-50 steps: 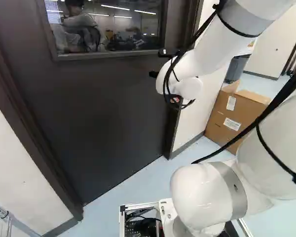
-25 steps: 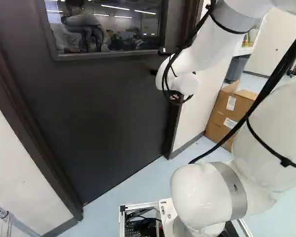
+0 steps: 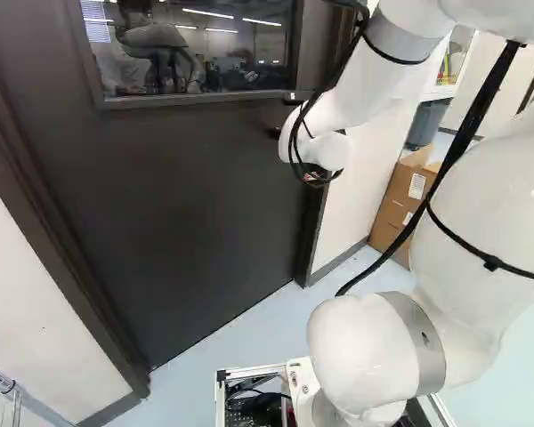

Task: Open the door and move inside

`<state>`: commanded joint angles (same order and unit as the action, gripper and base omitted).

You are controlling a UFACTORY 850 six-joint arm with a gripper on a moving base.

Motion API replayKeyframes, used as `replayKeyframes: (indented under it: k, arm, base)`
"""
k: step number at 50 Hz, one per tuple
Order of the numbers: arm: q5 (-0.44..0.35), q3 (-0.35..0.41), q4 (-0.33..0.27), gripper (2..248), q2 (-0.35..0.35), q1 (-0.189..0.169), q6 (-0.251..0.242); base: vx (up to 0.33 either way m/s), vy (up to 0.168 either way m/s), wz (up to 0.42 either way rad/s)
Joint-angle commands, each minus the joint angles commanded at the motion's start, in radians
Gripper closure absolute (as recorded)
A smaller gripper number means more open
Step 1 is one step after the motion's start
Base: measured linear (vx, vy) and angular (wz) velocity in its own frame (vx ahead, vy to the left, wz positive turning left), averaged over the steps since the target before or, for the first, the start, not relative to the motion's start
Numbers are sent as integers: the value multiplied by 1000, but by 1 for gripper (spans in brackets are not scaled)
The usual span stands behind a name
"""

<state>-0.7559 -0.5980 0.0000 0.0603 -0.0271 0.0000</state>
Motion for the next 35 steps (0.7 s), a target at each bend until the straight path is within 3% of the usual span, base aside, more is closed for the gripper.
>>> replayKeyframes:
  k: [35]
  arm:
    - [0,-2,0,3,-83,5,0]
  base:
    - [0,0,0]
